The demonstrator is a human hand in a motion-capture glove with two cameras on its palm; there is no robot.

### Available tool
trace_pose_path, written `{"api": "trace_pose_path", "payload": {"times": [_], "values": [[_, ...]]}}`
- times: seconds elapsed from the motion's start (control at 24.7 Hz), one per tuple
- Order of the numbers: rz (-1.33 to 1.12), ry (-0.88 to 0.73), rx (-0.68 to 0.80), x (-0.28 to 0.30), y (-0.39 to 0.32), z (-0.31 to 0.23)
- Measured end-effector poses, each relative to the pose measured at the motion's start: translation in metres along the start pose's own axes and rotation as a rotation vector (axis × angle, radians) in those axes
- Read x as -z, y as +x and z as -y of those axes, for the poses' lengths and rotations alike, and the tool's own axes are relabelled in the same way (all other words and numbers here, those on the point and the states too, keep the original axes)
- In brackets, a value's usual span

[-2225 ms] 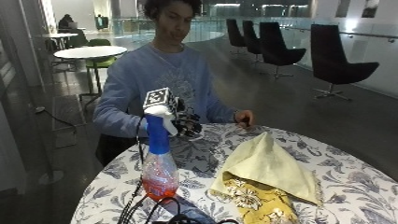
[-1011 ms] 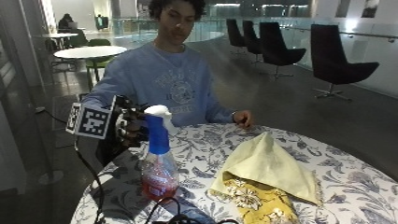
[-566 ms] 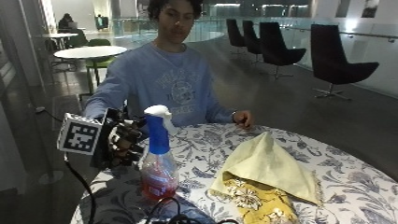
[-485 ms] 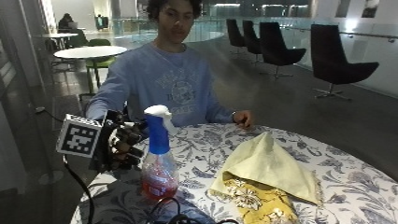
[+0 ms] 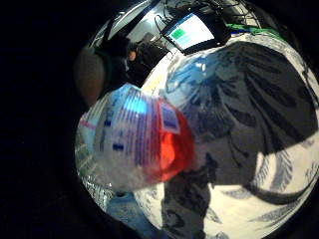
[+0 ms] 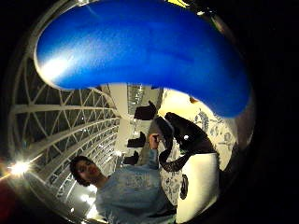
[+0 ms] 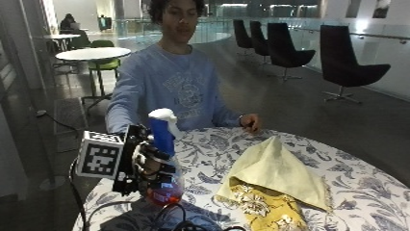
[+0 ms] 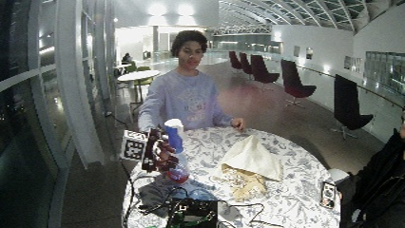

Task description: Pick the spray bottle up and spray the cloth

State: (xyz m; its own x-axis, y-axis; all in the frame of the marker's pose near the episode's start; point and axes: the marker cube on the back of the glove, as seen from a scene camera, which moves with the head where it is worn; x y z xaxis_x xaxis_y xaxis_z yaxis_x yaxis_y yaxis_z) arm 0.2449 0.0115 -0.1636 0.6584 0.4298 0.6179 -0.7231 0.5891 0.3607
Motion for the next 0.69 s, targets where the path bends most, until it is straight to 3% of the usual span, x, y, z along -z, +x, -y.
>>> {"api": "trace_pose_path", "payload": {"times": [0.44, 0.69], "values": [[-0.136, 0.137, 0.086, -0.01, -0.006, 0.015], [-0.301, -0.065, 0.071, -0.029, -0.045, 0.014]]}}
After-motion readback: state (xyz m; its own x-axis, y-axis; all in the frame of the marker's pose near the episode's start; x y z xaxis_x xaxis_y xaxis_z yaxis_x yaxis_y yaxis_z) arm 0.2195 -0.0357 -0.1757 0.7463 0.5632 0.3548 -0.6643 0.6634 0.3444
